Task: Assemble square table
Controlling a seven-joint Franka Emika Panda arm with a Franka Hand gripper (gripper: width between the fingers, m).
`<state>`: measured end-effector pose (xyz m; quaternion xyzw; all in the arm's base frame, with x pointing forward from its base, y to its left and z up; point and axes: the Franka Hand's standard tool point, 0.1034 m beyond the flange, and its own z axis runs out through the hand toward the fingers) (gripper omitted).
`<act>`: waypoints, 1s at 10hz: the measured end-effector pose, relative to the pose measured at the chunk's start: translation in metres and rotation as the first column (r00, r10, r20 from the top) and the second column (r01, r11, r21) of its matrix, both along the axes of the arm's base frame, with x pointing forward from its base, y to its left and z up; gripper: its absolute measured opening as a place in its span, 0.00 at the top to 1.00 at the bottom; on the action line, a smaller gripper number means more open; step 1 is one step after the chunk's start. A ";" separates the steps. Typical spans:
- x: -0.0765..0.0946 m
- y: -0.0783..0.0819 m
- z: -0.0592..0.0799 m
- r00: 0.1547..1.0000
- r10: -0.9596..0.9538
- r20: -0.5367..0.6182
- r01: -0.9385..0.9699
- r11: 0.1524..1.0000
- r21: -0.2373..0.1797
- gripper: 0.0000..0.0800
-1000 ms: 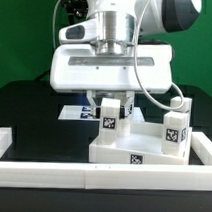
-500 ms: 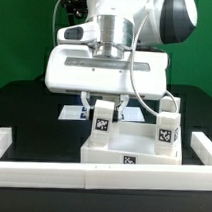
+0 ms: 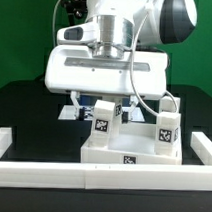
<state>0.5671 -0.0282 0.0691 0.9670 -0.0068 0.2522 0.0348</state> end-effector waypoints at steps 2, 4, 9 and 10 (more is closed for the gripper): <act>0.000 0.000 0.000 1.000 0.000 0.000 0.000 1.000 0.000 0.20; -0.001 0.000 0.000 1.000 0.002 -0.012 -0.002 1.000 0.008 0.19; 0.009 -0.003 0.037 0.998 0.016 -0.066 -0.011 0.997 0.073 0.19; 0.012 0.000 0.041 0.996 0.009 -0.088 0.000 0.995 0.104 0.19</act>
Offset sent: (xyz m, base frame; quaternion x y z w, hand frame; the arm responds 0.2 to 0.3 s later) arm 0.0000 0.0000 0.0000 0.0000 0.0000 0.0000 1.0000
